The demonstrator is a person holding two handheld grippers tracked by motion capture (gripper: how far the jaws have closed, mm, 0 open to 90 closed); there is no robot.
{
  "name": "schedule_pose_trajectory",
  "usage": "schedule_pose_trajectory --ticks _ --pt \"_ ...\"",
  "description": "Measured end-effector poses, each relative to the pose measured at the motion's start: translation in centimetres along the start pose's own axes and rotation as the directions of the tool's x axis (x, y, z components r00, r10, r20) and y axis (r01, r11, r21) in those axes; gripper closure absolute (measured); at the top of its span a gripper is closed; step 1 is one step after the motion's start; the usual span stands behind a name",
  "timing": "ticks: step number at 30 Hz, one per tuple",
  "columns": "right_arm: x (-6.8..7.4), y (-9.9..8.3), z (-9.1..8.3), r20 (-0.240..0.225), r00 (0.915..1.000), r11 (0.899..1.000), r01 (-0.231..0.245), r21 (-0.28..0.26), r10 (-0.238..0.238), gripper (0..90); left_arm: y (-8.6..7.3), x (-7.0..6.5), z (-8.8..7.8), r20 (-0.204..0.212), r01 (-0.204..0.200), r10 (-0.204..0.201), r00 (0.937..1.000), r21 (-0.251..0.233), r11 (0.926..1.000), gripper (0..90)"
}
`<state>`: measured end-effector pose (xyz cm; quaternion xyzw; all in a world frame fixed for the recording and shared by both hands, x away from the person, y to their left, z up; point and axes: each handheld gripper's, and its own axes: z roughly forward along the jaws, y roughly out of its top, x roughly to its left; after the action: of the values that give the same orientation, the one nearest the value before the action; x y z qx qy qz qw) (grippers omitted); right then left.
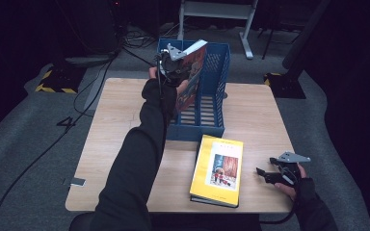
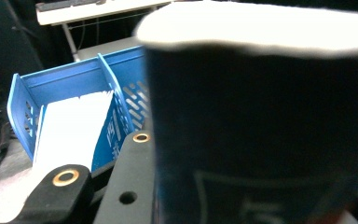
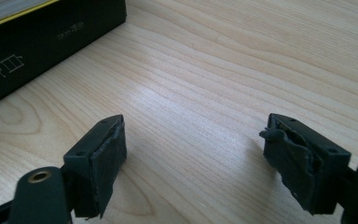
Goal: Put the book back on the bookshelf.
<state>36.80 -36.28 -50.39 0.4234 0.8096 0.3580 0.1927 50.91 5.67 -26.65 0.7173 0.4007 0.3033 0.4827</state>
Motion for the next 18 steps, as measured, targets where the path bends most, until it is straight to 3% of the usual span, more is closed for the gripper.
schedule_pose_trajectory --ticks 18 --pt "0.0 0.0 0.0 -0.003 1.0 1.0 -0.001 -0.001 0.001 21.3 0.4 -0.9 3.8 -0.081 0.05 -0.051 0.9955 -0.01 0.9987 73.8"
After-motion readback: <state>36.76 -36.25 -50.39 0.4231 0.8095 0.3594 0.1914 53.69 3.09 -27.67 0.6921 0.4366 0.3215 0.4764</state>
